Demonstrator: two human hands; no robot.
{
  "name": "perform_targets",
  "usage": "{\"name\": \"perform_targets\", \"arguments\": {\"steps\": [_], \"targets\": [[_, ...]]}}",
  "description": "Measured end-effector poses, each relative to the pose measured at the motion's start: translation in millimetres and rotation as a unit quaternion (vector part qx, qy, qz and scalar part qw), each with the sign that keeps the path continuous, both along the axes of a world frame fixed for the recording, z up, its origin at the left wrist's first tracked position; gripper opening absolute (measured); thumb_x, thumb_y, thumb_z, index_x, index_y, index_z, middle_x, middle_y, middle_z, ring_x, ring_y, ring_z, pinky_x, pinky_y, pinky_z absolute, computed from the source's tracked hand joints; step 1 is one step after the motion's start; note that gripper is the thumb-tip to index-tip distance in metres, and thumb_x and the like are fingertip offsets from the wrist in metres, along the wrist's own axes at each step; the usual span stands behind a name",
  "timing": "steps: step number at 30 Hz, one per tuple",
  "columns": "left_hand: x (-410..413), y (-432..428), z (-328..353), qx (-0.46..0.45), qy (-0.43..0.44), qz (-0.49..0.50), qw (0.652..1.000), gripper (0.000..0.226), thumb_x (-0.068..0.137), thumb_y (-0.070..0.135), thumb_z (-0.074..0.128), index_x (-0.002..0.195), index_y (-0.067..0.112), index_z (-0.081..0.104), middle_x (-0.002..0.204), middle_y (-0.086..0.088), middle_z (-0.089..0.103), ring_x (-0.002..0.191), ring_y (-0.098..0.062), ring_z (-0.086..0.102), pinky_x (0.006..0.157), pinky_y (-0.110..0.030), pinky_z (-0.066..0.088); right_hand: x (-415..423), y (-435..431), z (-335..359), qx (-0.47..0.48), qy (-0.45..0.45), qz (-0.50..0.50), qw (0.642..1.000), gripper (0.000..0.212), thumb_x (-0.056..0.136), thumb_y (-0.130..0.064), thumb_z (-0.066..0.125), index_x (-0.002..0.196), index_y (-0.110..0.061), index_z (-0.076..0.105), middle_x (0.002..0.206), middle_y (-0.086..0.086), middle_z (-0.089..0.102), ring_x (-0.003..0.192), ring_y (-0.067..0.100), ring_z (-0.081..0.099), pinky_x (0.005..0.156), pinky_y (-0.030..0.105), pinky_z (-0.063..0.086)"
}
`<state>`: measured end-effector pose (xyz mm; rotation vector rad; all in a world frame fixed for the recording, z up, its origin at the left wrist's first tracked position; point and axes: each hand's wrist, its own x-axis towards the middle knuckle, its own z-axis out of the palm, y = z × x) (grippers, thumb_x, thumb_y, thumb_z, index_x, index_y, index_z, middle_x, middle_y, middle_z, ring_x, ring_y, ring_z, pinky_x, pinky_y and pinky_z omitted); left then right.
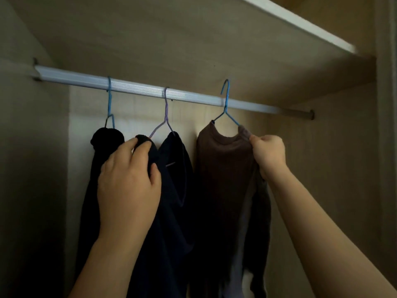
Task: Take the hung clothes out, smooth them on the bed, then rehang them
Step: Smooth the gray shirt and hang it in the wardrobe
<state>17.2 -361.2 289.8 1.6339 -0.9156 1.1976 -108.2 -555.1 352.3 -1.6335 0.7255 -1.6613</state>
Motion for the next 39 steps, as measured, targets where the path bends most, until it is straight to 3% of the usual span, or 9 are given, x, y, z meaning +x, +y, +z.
{"name": "perform_targets", "arguments": {"steps": [6,12,16,21,24,27,33,37,39], "targets": [[0,-2,-8,0.016,-0.05,0.015,0.998,0.036,0.077,0.004,0.065,0.113,0.0,0.06,0.115,-0.02,0.062,0.091,-0.039,0.064,0.073,-0.046,0.053,16,-14,-9,-0.006,0.025,-0.013,1.0,0.046,0.087,-0.031,0.055,0.049,-0.009,0.041,0.05,0.005,0.039,0.047,0.019,0.036,0.047,0.029,0.027],[2,-15,-19,0.023,-0.09,0.0,0.996,0.039,0.077,0.008,0.065,0.115,0.003,0.059,0.117,-0.019,0.06,0.1,-0.034,0.059,0.085,-0.046,0.049,14,-24,-29,-0.014,0.078,-0.043,0.996,0.046,0.09,-0.02,0.048,0.047,-0.009,0.037,0.049,0.004,0.037,0.047,0.019,0.035,0.045,0.029,0.026],[2,-26,-22,0.019,-0.093,-0.029,0.995,0.036,0.08,0.009,0.064,0.116,0.005,0.058,0.117,-0.018,0.058,0.107,-0.022,0.044,0.091,-0.047,0.044,7,-29,-40,-0.022,0.102,-0.062,0.993,0.045,0.09,-0.017,0.047,0.047,-0.01,0.038,0.05,0.005,0.039,0.047,0.018,0.037,0.046,0.028,0.028],[-3,-34,-25,0.02,-0.082,-0.054,0.995,0.037,0.081,0.013,0.058,0.117,0.006,0.057,0.118,-0.018,0.056,0.107,-0.019,0.04,0.092,-0.049,0.044,-3,-31,-42,-0.055,0.146,-0.071,0.985,0.036,0.091,-0.02,0.046,0.056,-0.012,0.044,0.058,0.001,0.045,0.061,0.021,0.044,0.049,0.028,0.029],[-8,-36,-29,0.014,-0.07,-0.076,0.995,0.039,0.081,0.011,0.059,0.119,0.008,0.054,0.123,-0.017,0.053,0.113,-0.019,0.037,0.094,-0.059,0.044,-6,-29,-48,-0.08,0.161,-0.068,0.981,0.018,0.091,-0.02,0.046,0.077,-0.01,0.051,0.069,0.001,0.049,0.072,0.021,0.047,0.058,0.028,0.03],[-13,-36,-35,0.009,-0.067,-0.089,0.994,0.042,0.082,0.012,0.057,0.123,0.013,0.048,0.126,-0.015,0.051,0.116,-0.018,0.035,0.093,-0.062,0.043,-11,-27,-62,-0.088,0.153,-0.057,0.983,0.01,0.09,-0.019,0.047,0.085,-0.012,0.05,0.069,-0.003,0.048,0.072,0.019,0.047,0.055,0.028,0.03],[-30,-31,-62,0.005,-0.096,-0.063,0.993,0.04,0.083,0.013,0.055,0.122,0.013,0.048,0.127,-0.015,0.05,0.119,-0.022,0.039,0.094,-0.06,0.042,-30,-17,-101,-0.073,0.151,-0.038,0.985,0.02,0.088,-0.02,0.054,0.101,-0.004,0.054,0.087,0.001,0.055,0.083,0.019,0.051,0.071,0.027,0.036],[-49,-29,-92,0.009,-0.129,-0.079,0.988,0.037,0.084,0.011,0.055,0.12,0.014,0.049,0.129,-0.014,0.048,0.124,-0.024,0.041,0.095,-0.055,0.043,-52,-3,-142,-0.057,0.176,-0.021,0.982,0.024,0.085,-0.023,0.06,0.1,-0.008,0.049,0.082,-0.004,0.053,0.078,0.017,0.053,0.068,0.031,0.045],[-57,-27,-109,0.02,-0.133,-0.09,0.987,0.034,0.085,0.012,0.054,0.119,0.014,0.05,0.127,-0.012,0.05,0.123,-0.023,0.043,0.099,-0.048,0.042,-64,4,-165,-0.056,0.195,-0.011,0.979,0.028,0.083,-0.025,0.063,0.103,-0.014,0.046,0.085,-0.007,0.053,0.077,0.012,0.054,0.064,0.025,0.046]]}}
